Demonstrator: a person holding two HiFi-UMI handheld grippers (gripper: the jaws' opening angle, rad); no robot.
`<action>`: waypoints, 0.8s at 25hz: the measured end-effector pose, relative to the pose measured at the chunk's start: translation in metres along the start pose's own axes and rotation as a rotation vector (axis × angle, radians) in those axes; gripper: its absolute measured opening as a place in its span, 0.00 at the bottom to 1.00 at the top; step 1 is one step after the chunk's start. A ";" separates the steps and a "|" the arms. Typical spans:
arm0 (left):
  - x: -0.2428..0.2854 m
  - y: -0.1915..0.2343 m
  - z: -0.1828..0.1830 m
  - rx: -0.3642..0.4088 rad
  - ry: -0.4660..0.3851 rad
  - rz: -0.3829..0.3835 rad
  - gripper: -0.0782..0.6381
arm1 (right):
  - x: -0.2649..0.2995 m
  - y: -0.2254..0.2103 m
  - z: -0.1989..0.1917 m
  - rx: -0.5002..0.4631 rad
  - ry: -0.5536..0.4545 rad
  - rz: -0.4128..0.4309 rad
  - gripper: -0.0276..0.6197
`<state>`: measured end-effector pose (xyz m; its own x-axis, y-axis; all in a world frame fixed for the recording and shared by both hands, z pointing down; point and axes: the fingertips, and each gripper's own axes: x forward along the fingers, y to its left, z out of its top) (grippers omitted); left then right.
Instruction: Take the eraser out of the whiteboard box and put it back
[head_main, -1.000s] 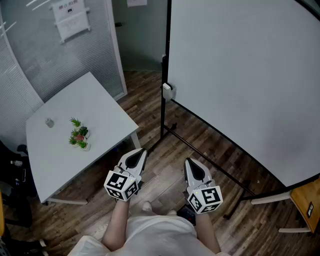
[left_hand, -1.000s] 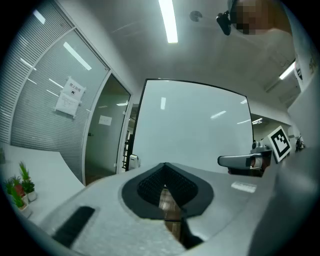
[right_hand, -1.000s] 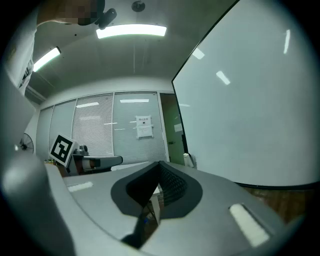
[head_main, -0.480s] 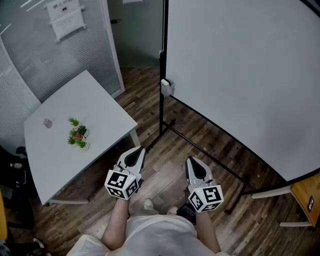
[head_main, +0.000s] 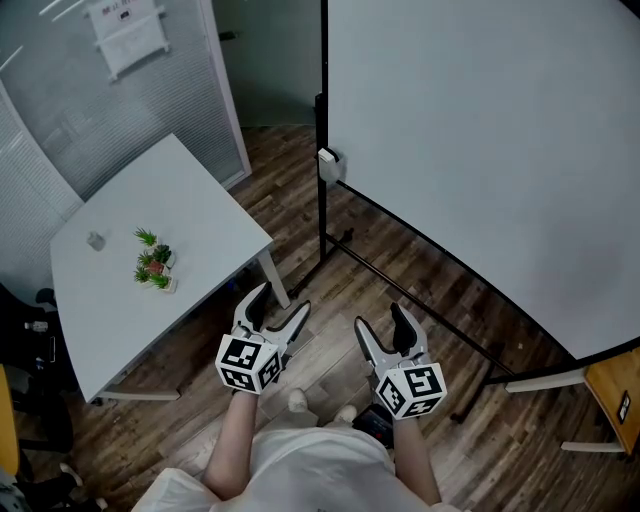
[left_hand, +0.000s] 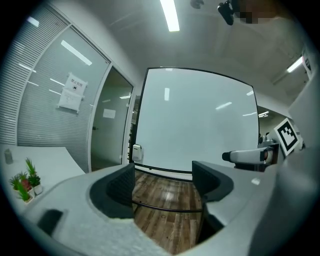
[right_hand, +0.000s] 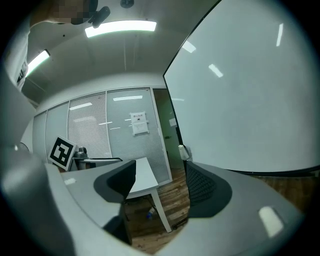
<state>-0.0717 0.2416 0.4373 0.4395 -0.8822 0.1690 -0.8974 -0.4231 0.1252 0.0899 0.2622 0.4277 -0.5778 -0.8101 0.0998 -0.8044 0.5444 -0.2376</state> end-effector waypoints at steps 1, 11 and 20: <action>0.000 -0.003 0.001 0.004 -0.003 0.001 0.61 | -0.001 -0.002 0.000 0.002 0.002 0.005 0.52; 0.015 -0.018 0.006 0.013 -0.032 0.012 0.60 | -0.002 -0.020 -0.001 0.004 0.008 0.048 0.52; 0.087 0.025 0.007 0.043 -0.011 0.010 0.57 | 0.071 -0.058 0.001 0.019 0.021 0.048 0.52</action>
<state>-0.0563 0.1524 0.4488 0.4303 -0.8885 0.1592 -0.9027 -0.4226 0.0812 0.0953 0.1725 0.4474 -0.6189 -0.7780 0.1080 -0.7728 0.5785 -0.2610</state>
